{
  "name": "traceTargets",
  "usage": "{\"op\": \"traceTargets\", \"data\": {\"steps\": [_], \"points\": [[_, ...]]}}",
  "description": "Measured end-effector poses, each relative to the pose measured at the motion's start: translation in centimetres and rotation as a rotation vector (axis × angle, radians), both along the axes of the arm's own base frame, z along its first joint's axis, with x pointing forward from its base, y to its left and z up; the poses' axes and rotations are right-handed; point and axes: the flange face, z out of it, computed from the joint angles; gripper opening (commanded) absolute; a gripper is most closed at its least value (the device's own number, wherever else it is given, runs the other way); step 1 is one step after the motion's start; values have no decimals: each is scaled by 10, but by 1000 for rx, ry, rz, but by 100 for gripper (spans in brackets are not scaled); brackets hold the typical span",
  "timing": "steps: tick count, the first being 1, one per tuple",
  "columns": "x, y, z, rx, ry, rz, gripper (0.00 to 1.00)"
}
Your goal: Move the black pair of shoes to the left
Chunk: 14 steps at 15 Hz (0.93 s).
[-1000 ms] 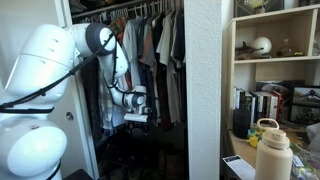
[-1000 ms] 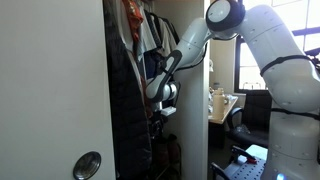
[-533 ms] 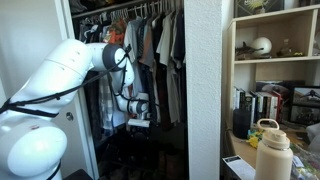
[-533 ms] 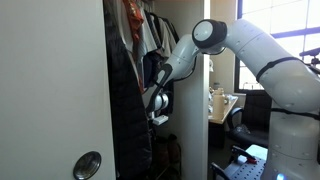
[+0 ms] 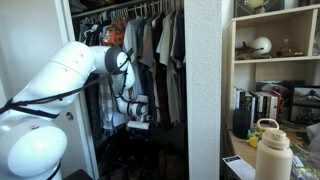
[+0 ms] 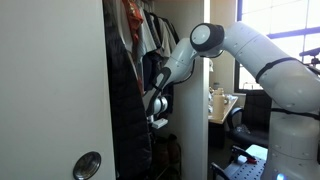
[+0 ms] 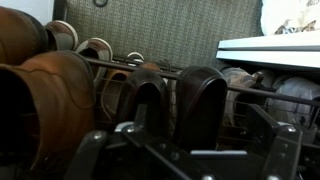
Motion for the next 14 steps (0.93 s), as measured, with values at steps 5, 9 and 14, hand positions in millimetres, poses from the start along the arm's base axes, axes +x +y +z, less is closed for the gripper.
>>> {"op": "traceTargets", "data": {"steps": [5, 9, 14], "points": [[-3, 8, -54, 3, 57, 7, 100], [8, 13, -83, 8, 62, 13, 100], [30, 25, -91, 3, 33, 43, 100]]}}
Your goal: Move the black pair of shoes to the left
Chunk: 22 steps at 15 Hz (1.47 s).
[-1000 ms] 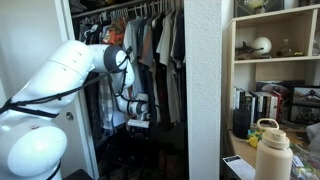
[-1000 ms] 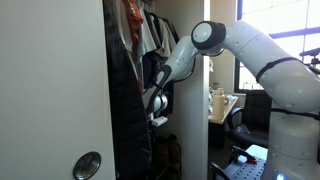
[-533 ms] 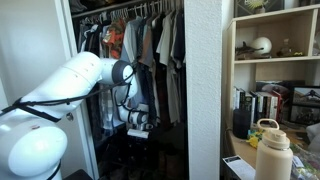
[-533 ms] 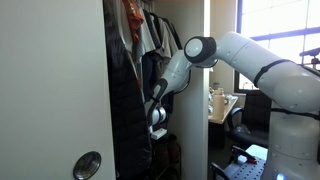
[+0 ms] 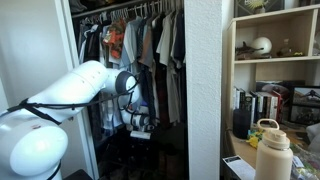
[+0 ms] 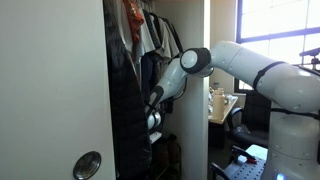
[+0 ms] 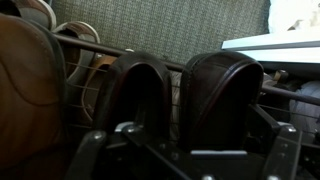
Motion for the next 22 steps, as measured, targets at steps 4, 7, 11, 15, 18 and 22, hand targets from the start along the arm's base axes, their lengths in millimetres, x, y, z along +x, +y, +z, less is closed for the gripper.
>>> {"op": "traceTargets", "data": {"steps": [4, 7, 11, 15, 18, 22], "points": [[7, 7, -12, -2, 9, 10, 100], [6, 10, -32, 0, 23, 18, 100], [4, 15, -51, -1, 28, 24, 58], [8, 18, -53, 1, 20, 26, 29], [11, 17, -52, 0, 13, 24, 5], [13, 13, -51, -5, 9, 19, 2]]}}
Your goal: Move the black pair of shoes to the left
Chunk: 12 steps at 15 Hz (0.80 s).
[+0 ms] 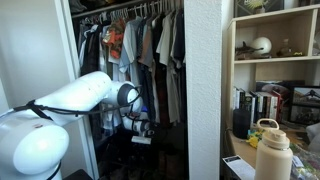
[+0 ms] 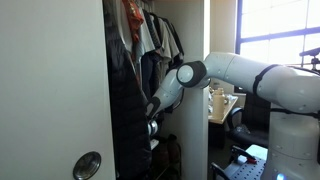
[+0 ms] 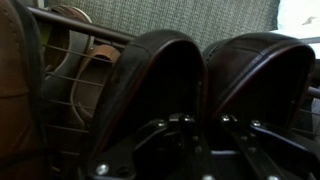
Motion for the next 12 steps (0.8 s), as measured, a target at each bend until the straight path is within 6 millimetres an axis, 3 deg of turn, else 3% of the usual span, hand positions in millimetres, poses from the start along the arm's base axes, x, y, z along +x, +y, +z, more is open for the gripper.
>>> {"op": "traceTargets", "data": {"steps": [7, 12], "points": [[1, 9, 3, -5, -18, 27, 4], [3, 61, 22, -12, -97, 144, 4]]}}
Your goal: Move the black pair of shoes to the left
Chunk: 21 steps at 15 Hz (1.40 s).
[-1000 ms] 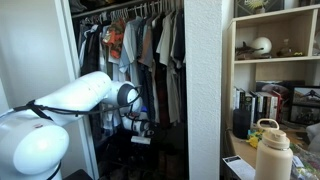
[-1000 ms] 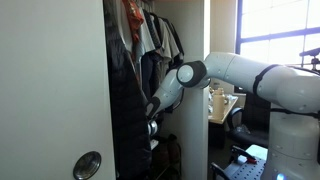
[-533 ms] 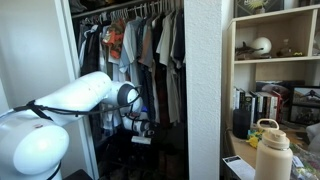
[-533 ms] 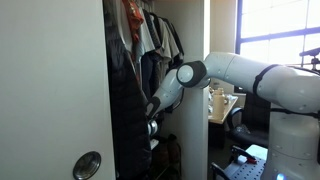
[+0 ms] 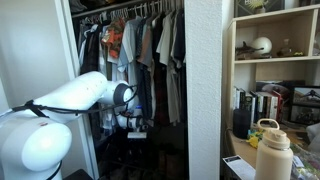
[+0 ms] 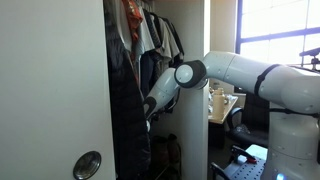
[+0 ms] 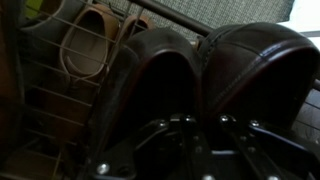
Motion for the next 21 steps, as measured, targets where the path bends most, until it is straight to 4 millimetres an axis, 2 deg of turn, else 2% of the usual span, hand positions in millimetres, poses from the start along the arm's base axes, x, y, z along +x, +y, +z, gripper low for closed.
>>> {"op": "traceTargets", "data": {"steps": [5, 9, 14, 18, 19, 21], "points": [[-5, 54, 19, 35, -71, 81, 4], [-14, 86, 28, 88, -91, 111, 4], [-23, 109, 26, 154, -111, 118, 4], [-34, 130, 13, 202, -88, 128, 4], [-37, 134, 8, 213, -83, 134, 40], [-43, 140, -3, 221, -73, 152, 47]]}}
